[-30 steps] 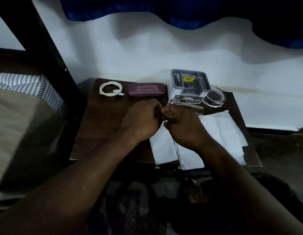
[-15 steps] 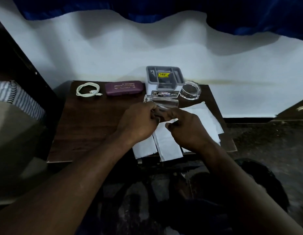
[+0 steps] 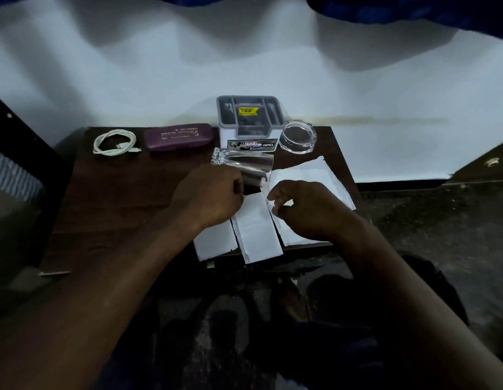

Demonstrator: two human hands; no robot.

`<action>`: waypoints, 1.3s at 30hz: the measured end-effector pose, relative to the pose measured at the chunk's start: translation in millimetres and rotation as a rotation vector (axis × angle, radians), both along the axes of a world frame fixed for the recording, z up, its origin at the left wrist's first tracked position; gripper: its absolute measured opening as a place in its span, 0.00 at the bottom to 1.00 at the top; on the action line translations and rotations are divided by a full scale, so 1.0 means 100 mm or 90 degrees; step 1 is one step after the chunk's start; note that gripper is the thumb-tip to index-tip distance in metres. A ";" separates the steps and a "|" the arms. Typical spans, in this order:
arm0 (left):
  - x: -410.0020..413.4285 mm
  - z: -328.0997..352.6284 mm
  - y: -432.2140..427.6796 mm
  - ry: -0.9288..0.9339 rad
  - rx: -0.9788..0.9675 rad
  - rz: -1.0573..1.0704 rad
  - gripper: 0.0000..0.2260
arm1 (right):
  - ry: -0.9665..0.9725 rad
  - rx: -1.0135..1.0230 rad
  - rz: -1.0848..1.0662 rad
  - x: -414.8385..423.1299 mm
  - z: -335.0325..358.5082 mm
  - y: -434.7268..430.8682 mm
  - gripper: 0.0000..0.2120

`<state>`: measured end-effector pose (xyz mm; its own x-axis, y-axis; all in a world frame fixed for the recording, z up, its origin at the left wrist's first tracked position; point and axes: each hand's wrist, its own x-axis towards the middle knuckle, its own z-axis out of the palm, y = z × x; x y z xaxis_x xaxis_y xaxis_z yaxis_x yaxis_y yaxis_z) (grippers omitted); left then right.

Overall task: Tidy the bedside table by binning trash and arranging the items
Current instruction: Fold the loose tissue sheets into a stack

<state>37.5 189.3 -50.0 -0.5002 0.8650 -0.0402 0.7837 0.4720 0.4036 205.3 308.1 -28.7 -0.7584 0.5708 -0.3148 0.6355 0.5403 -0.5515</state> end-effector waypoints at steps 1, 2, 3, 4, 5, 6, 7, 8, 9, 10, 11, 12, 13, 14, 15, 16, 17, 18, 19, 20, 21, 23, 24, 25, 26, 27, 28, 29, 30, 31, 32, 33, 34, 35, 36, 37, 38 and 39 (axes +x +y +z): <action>0.00 -0.01 0.00 -0.001 -0.006 -0.008 0.03 | -0.029 -0.009 0.012 0.03 0.00 0.01 0.10; 0.00 -0.01 0.01 -0.004 -0.007 -0.013 0.03 | -0.054 -0.012 0.023 0.07 0.00 0.03 0.11; 0.00 0.00 0.02 -0.007 -0.005 -0.013 0.03 | -0.072 -0.009 0.030 0.11 0.00 0.04 0.11; 0.00 0.00 0.03 -0.010 -0.004 -0.010 0.03 | -0.081 0.000 0.032 0.15 0.00 0.07 0.11; -0.01 0.01 0.04 -0.014 -0.006 -0.007 0.03 | -0.081 0.013 0.030 0.19 0.00 0.09 0.11; -0.02 0.02 0.04 -0.021 -0.010 -0.006 0.03 | -0.077 0.026 0.025 0.22 0.01 0.12 0.11; -0.02 0.02 0.05 -0.031 -0.017 -0.009 0.02 | -0.072 0.036 0.018 0.26 0.01 0.14 0.11; -0.01 0.01 0.06 -0.041 -0.025 -0.015 0.02 | -0.071 0.042 0.016 0.29 0.01 0.16 0.11; 0.01 0.00 0.07 -0.047 -0.033 -0.024 0.04 | -0.076 0.046 0.022 0.31 0.00 0.17 0.11; 0.05 -0.01 0.08 -0.045 -0.043 -0.035 0.06 | -0.087 0.046 0.032 0.33 -0.01 0.18 0.11; 0.09 -0.02 0.10 -0.041 -0.053 -0.048 0.09 | -0.100 0.039 0.041 0.34 -0.03 0.19 0.12; 0.14 -0.03 0.12 -0.037 -0.063 -0.063 0.12 | -0.112 0.025 0.046 0.35 -0.04 0.19 0.12; 0.19 -0.04 0.14 -0.037 -0.070 -0.078 0.14 | -0.123 0.009 0.048 0.36 -0.04 0.19 0.13; 0.24 -0.05 0.15 -0.037 -0.074 -0.091 0.17 | -0.130 0.001 0.049 0.36 -0.03 0.20 0.14; 0.28 -0.06 0.17 -0.035 -0.078 -0.101 0.18 | -0.134 0.006 0.049 0.37 -0.02 0.21 0.14; 0.33 -0.07 0.19 -0.032 -0.080 -0.110 0.19 | -0.133 0.023 0.047 0.37 -0.02 0.23 0.13; 0.37 -0.08 0.20 -0.030 -0.080 -0.115 0.20 | -0.129 0.045 0.038 0.39 -0.02 0.25 0.13; 0.42 -0.10 0.21 -0.030 -0.079 -0.118 0.21 | -0.121 0.068 0.016 0.41 -0.02 0.28 0.13; 0.46 -0.11 0.22 -0.030 -0.081 -0.120 0.22 | -0.111 0.090 -0.020 0.44 -0.03 0.33 0.12; 0.50 -0.12 0.23 -0.026 -0.086 -0.123 0.24 | -0.095 0.112 -0.064 0.48 -0.05 0.37 0.13; 0.53 -0.14 0.24 -0.019 -0.096 -0.128 0.25 | -0.072 0.127 -0.118 0.53 -0.08 0.42 0.14; 0.58 -0.16 0.27 0.000 -0.125 -0.145 0.26 | -0.032 0.119 -0.226 0.62 -0.13 0.49 0.18; 0.59 -0.16 0.28 0.008 -0.140 -0.154 0.26 | -0.031 0.112 -0.251 0.64 -0.16 0.51 0.21; 0.61 -0.17 0.30 0.010 -0.152 -0.160 0.27 | -0.043 0.110 -0.255 0.65 -0.19 0.52 0.24; 0.62 -0.17 0.31 0.009 -0.161 -0.163 0.27 | -0.059 0.113 -0.249 0.65 -0.22 0.52 0.28; 0.63 -0.17 0.31 0.007 -0.165 -0.165 0.27 | -0.075 0.120 -0.241 0.64 -0.23 0.51 0.31; 0.64 -0.17 0.32 0.007 -0.167 -0.167 0.26 | -0.088 0.130 -0.241 0.64 -0.25 0.50 0.34; 0.66 -0.18 0.32 0.007 -0.168 -0.169 0.26 | -0.099 0.140 -0.244 0.63 -0.26 0.50 0.36; 0.68 -0.18 0.31 0.010 -0.169 -0.173 0.25 | -0.110 0.150 -0.247 0.63 -0.27 0.50 0.37; 0.70 -0.19 0.31 0.016 -0.172 -0.177 0.25 | -0.119 0.157 -0.247 0.64 -0.27 0.50 0.37; 0.72 -0.21 0.30 0.024 -0.174 -0.182 0.25 | -0.125 0.161 -0.245 0.63 -0.27 0.49 0.38; 0.74 -0.22 0.30 0.029 -0.175 -0.186 0.25 | -0.127 0.161 -0.244 0.63 -0.26 0.49 0.38; 0.76 -0.22 0.30 0.032 -0.175 -0.188 0.26 | -0.128 0.153 -0.247 0.63 -0.27 0.49 0.38; 0.77 -0.23 0.30 0.032 -0.173 -0.186 0.26 | -0.126 0.138 -0.253 0.63 -0.28 0.49 0.38; 0.78 -0.23 0.30 0.029 -0.169 -0.182 0.27 | -0.124 0.120 -0.263 0.64 -0.28 0.50 0.38; 0.78 -0.22 0.31 0.025 -0.164 -0.175 0.27 | -0.120 0.100 -0.276 0.64 -0.29 0.51 0.36; 0.78 -0.21 0.31 0.021 -0.161 -0.166 0.27 | -0.113 0.081 -0.294 0.66 -0.31 0.53 0.32; 0.77 -0.20 0.32 0.017 -0.156 -0.155 0.28 | -0.099 0.062 -0.319 0.68 -0.33 0.55 0.26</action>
<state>115.0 221.0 -70.5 -0.2833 0.9253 -0.2522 0.8941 0.3499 0.2796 273.1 363.2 -61.2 -0.3335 0.8836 -0.3288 0.8990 0.1931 -0.3930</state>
